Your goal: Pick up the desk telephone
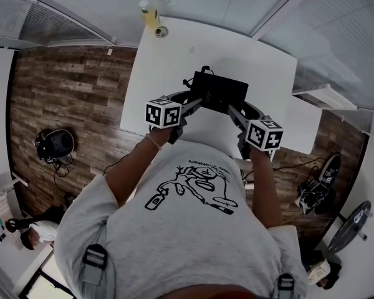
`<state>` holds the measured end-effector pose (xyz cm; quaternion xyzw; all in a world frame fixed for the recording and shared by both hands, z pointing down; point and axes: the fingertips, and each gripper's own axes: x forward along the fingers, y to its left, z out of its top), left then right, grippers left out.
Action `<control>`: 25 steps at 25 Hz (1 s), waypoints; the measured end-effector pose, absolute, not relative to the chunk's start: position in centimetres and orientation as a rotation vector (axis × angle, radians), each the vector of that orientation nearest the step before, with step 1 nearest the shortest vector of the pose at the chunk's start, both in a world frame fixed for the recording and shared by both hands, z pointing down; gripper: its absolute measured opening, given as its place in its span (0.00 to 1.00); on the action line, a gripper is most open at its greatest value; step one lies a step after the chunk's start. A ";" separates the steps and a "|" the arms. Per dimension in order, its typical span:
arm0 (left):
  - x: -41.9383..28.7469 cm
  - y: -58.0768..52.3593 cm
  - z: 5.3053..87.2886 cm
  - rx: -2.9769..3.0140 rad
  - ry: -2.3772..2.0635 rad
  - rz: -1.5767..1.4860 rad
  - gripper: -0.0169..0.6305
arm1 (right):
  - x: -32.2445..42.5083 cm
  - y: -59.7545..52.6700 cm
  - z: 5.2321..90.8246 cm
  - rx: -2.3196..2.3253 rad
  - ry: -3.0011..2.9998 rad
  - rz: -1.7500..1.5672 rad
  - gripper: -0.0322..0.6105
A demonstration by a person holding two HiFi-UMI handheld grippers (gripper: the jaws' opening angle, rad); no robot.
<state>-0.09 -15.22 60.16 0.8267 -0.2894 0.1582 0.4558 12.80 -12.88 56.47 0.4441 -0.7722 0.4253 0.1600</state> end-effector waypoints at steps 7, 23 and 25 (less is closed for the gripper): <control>-0.5 -14.5 55.7 2.068 -0.746 0.347 0.40 | 12.4 -12.4 52.0 1.257 -2.250 1.155 0.41; -1.6 -13.2 47.7 2.128 -0.795 0.290 0.40 | 11.4 -11.0 44.2 1.235 -2.326 1.084 0.41; -1.8 -13.0 46.6 2.140 -0.801 0.279 0.40 | 11.2 -10.8 43.2 1.239 -2.332 1.061 0.41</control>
